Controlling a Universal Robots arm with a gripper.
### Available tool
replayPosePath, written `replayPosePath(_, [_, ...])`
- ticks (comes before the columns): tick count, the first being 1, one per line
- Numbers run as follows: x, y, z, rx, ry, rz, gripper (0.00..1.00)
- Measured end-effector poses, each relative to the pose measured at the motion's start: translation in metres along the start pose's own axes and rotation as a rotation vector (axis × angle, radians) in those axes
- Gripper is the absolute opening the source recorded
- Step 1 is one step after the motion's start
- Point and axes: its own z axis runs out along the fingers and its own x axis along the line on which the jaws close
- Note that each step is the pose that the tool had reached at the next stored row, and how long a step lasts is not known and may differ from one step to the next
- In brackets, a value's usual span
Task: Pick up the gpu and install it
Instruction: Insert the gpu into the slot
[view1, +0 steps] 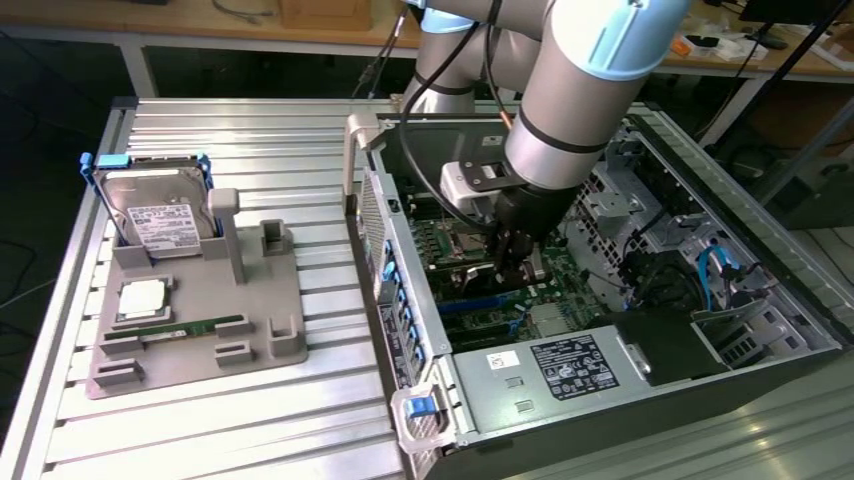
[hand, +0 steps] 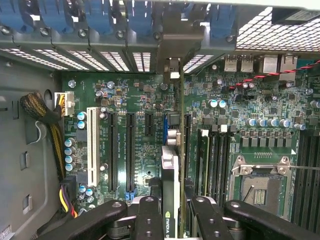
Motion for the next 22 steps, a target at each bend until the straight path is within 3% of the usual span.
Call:
replayPosePath(11, [0.0, -0.0007, 0.0, -0.0137, -0.0005, 0.001, 0.27])
replayPosePath(22, [0.0001, -0.0006, 0.0031, -0.0137, -0.0017, 0.001, 0.27])
